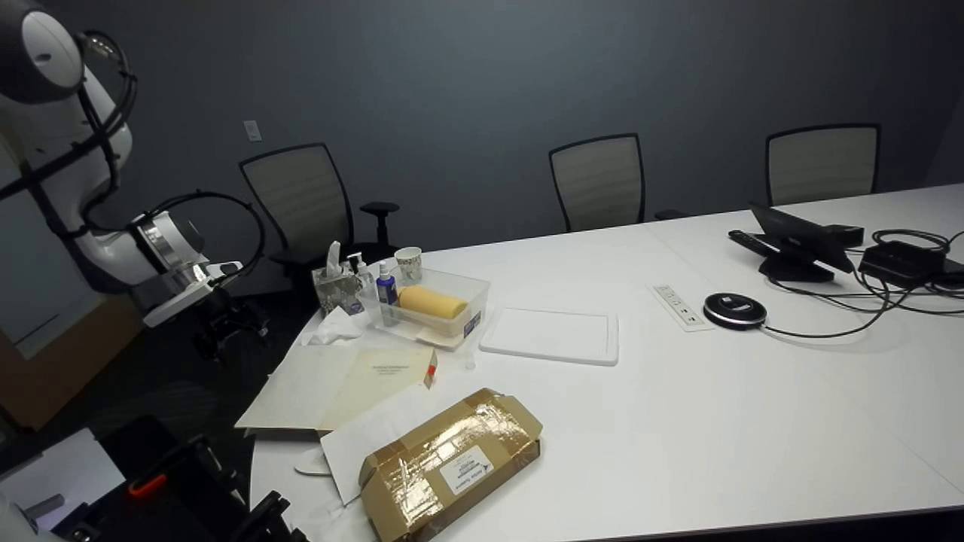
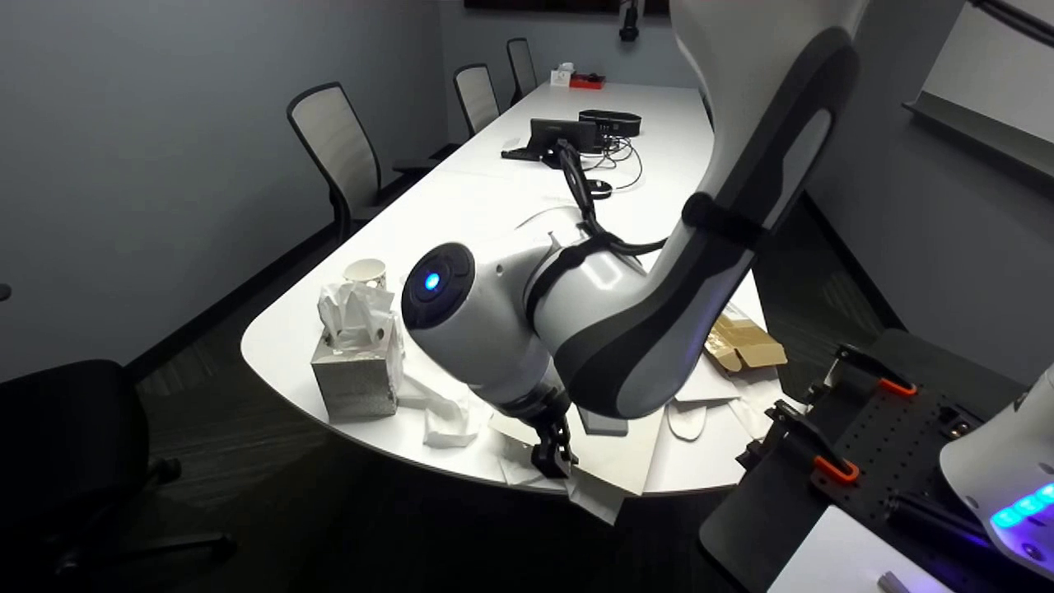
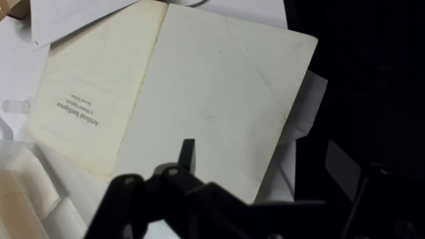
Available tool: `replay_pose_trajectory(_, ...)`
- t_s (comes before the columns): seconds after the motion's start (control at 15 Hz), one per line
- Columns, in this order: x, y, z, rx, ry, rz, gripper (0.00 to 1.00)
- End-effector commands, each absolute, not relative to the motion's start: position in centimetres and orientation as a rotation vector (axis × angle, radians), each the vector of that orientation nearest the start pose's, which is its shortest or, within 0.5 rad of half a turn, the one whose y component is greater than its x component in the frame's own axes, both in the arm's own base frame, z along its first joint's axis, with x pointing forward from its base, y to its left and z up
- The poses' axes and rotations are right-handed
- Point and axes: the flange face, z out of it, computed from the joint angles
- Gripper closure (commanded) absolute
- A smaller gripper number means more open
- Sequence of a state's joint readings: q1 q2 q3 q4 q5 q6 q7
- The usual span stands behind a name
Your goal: Close the blue book
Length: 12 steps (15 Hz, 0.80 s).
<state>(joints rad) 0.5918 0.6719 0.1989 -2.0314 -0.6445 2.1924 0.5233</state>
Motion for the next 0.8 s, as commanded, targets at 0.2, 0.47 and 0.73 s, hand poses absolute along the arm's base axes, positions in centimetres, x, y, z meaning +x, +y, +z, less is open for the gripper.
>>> replay_pose_trajectory(0.2,37.4,38.3,4.5,2.385,0.826,-0.233,0.0)
replay_pose_trajectory(0.47,37.9,37.7,1.9,2.365,0.759,-0.252,0.0)
replay_pose_trajectory(0.73,39.6,36.7,0.3,2.346,0.718,-0.269,0.0)
